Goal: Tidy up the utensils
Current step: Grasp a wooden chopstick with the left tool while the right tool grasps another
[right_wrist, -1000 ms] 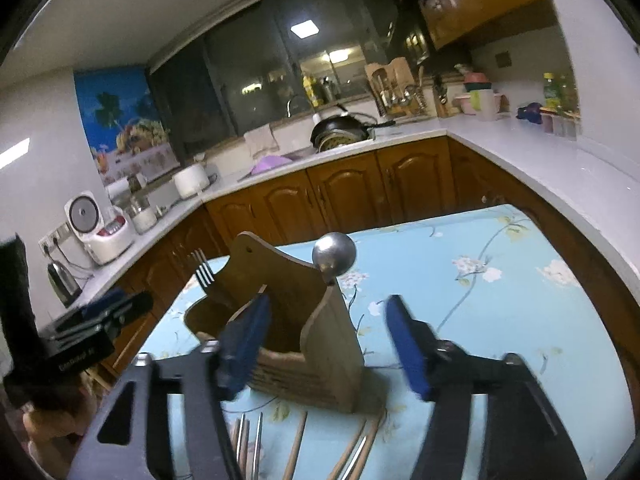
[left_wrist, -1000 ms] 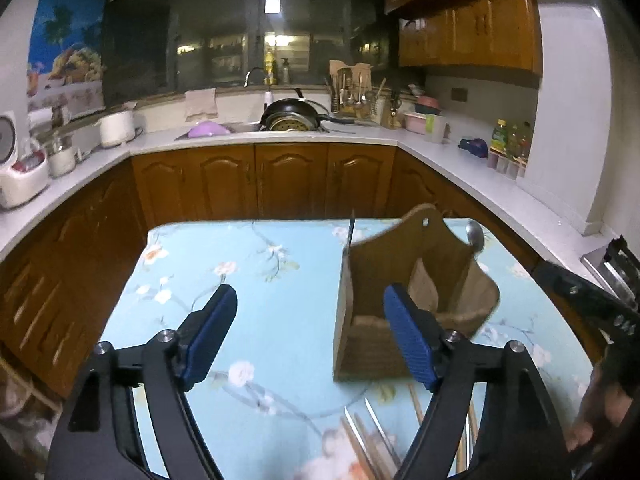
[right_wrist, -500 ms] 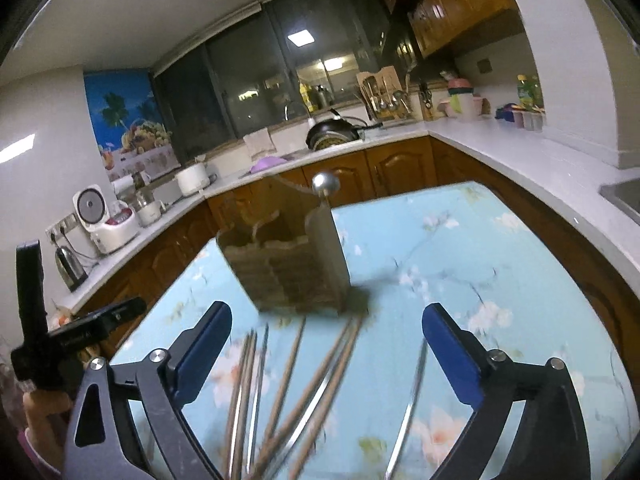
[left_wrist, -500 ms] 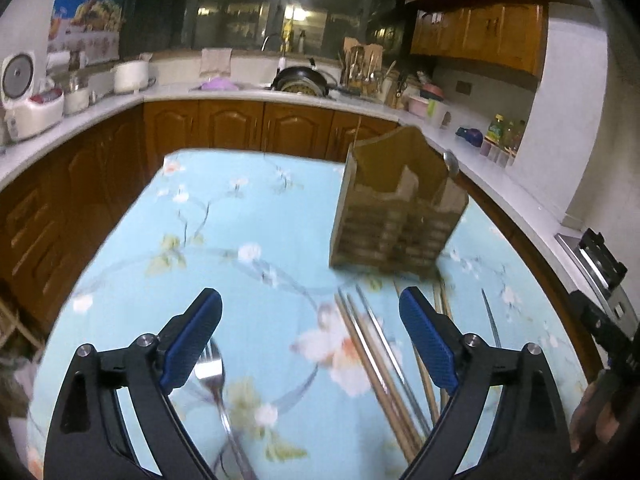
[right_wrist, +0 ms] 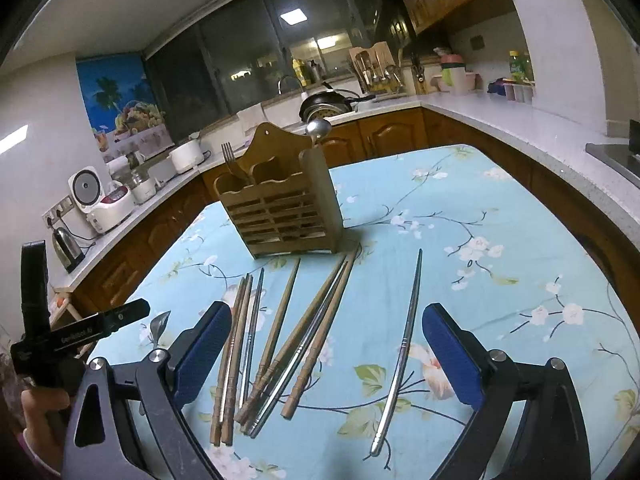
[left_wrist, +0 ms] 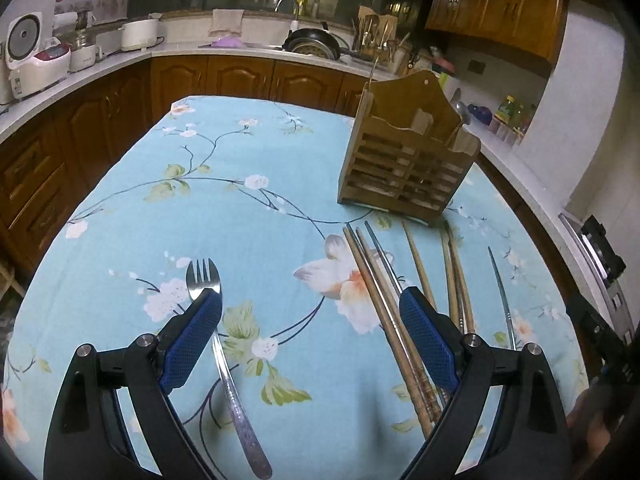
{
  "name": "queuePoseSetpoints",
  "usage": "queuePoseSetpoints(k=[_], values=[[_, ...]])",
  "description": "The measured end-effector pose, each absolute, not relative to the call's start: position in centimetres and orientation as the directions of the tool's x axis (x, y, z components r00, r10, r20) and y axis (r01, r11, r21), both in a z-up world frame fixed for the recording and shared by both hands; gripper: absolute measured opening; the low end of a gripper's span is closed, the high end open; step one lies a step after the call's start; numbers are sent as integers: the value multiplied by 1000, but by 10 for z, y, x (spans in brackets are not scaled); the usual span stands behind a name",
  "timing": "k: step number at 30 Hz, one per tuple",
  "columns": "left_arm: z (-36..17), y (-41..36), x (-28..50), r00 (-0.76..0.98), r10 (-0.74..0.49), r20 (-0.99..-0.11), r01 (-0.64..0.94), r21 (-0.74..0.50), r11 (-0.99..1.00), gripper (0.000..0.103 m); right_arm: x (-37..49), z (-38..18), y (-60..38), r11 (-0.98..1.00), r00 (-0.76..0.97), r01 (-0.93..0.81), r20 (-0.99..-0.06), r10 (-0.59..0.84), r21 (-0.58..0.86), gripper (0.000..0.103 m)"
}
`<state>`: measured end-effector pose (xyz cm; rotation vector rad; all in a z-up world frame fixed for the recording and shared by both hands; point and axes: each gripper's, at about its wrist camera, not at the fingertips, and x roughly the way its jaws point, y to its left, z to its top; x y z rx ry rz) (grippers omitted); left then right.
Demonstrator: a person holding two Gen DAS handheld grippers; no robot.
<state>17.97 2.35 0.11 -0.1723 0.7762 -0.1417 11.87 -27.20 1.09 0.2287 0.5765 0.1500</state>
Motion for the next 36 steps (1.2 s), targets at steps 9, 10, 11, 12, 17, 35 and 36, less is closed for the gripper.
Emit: queuePoseSetpoints(k=[9, 10, 11, 12, 17, 35, 36], values=[[-7, 17, 200, 668, -185, -720, 61, -195, 979, 92, 130, 10, -272, 963, 822, -73, -532, 206, 260, 97], [-8, 16, 204, 662, -185, -726, 61, -194, 979, 92, 133, 10, -273, 962, 820, -71, -534, 207, 263, 97], [-8, 15, 207, 659, -185, -729, 61, -194, 979, 92, 135, 9, -274, 961, 817, -72, -536, 211, 269, 97], [-9, 13, 211, 653, -186, -734, 63, -192, 979, 92, 138, 9, -275, 959, 815, -72, -538, 214, 273, 97], [-14, 1, 231, 633, -180, -753, 70, -175, 982, 92, 153, 5, -280, 954, 804, -64, -551, 222, 291, 97], [-54, -30, 305, 537, -111, -836, 72, -86, 994, 63, 238, -19, -285, 958, 720, -21, -660, 212, 286, 56], [-55, -31, 305, 549, -98, -830, 71, -71, 995, 64, 242, -21, -284, 959, 714, -18, -668, 211, 284, 54]])
